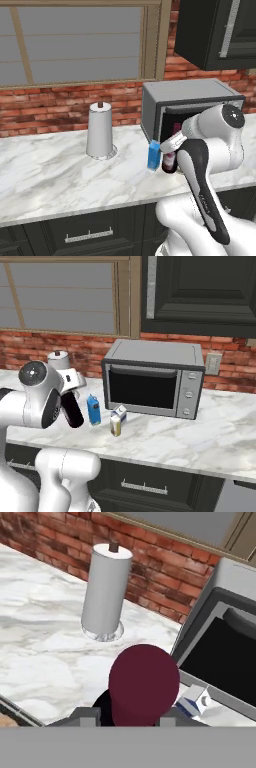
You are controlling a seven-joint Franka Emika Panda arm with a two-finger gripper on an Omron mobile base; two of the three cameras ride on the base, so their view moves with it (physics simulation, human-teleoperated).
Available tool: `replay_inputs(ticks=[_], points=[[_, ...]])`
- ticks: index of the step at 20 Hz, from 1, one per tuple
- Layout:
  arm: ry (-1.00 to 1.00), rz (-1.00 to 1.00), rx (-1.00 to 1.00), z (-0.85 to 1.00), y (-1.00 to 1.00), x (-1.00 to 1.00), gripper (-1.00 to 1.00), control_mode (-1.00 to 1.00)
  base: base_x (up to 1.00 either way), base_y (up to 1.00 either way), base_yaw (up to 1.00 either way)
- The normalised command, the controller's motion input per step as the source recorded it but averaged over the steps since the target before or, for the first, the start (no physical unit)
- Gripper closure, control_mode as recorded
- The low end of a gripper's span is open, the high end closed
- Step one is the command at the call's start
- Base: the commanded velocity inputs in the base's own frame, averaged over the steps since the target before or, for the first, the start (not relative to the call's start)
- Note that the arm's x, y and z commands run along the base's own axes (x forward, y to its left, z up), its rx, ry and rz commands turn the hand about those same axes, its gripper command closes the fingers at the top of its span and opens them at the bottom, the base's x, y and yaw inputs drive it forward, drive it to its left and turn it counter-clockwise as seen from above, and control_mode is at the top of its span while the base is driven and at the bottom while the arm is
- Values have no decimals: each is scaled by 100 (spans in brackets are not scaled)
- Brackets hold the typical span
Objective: Move the drinks to the dining counter.
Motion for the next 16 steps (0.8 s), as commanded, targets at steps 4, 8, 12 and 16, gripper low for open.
replay_inputs(ticks=[4,8,12,16], points=[[-11,0,0,4,-8,-21,100,-100,0,0,0],[0,0,0,0,0,0,100,100,-1,0,0],[0,0,0,0,0,0,100,100,-80,-11,0],[0,0,0,0,0,0,100,100,-100,-25,0]])
